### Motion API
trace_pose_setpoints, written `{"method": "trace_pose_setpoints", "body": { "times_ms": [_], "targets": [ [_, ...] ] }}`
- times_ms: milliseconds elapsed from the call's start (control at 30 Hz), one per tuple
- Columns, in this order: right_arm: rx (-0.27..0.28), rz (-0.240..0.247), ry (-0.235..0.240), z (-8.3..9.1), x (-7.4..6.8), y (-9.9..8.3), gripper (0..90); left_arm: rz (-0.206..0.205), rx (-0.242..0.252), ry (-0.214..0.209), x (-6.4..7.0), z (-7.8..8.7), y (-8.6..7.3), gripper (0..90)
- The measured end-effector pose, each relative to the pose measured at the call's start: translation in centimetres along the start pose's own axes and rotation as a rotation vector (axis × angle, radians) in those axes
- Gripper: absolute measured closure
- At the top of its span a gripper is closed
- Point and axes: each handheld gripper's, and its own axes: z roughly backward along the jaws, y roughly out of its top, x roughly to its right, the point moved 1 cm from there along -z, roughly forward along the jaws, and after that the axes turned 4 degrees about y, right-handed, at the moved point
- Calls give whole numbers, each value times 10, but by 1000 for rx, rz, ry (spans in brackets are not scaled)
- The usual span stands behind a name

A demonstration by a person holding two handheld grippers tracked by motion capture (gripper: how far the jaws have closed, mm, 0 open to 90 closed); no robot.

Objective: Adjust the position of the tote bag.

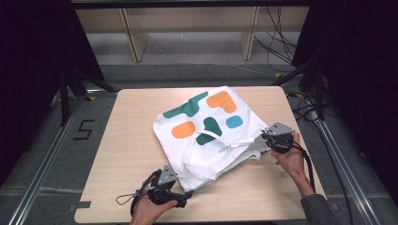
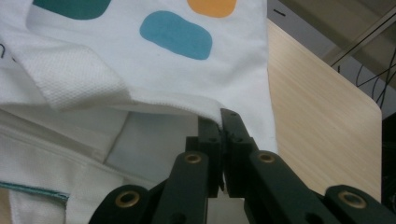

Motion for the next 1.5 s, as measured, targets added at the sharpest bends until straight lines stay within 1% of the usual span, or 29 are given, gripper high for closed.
{"method": "trace_pose_setpoints", "body": {
  "times_ms": [33,67,100,167,267,300,367,400,433,500,533,600,633,667,700,767,800,867,900,967,1000,1100,1300,1333,1367,1400,1433,1467,1500],
  "targets": [
    [-1,-7,5,1,-1,0,887,-48,-27,11,2,-1,3,168],
    [-10,11,-5,2,-1,1,887,-53,-33,13,4,-3,4,180],
    [-12,2,2,2,-2,1,888,-60,-40,18,5,-5,6,181],
    [-20,12,5,3,-2,1,887,-20,-9,64,11,-10,7,201],
    [-18,13,-3,3,-4,3,887,-29,-23,99,16,-15,8,196],
    [-20,34,0,3,-4,3,887,-45,-29,120,17,-17,8,199],
    [-26,31,-2,4,-4,3,887,-72,-51,143,18,-19,9,202],
    [-27,29,-5,4,-5,3,887,-129,-61,144,16,-20,10,211],
    [-23,20,0,6,-5,2,887,-156,-39,179,15,-22,9,241],
    [-17,23,-2,8,-6,2,888,-152,-31,177,12,-21,7,320],
    [-17,23,-2,8,-6,2,888,-163,-21,178,10,-19,7,320],
    [-16,33,12,10,-7,0,888,-176,-6,178,7,-15,7,442],
    [-16,18,28,13,-12,-1,888,-187,-9,173,5,-14,7,540],
    [-16,18,28,13,-12,-1,888,-203,-11,168,3,-13,6,540],
    [-20,43,40,16,-15,-2,888,-210,-14,154,1,-12,5,671],
    [-23,44,34,18,-17,-3,888,-233,-9,156,-3,-10,3,703],
    [-28,87,22,21,-18,-4,888,-222,-17,150,-8,-7,2,766],
    [-31,83,43,25,-22,-7,888,-233,-8,151,-12,-6,3,814],
    [-31,83,43,25,-22,-7,888,-214,9,139,-18,-5,3,814],
    [-32,22,99,30,-36,-11,888,-221,16,145,-25,-2,3,844],
    [-26,12,113,31,-40,-12,887,-253,-1,164,-30,0,2,846],
    [-32,26,121,35,-45,-13,887,-257,-16,158,-36,1,0,847],
    [-37,2,168,47,-64,-17,887,-243,-15,135,-49,10,-5,848],
    [-36,15,173,49,-66,-18,887,-257,-14,127,-51,11,-6,849],
    [-42,-19,189,53,-70,-18,886,-251,-24,119,-52,13,-8,849],
    [-39,18,179,55,-70,-19,886,-246,-15,106,-53,14,-9,850],
    [-35,-10,192,59,-75,-19,886,-245,-18,94,-54,15,-11,850],
    [-33,0,198,61,-77,-20,886,-241,-20,90,-55,17,-12,850],
    [-37,-12,205,65,-80,-21,886,-247,-24,71,-57,19,-13,850]
  ]
}}
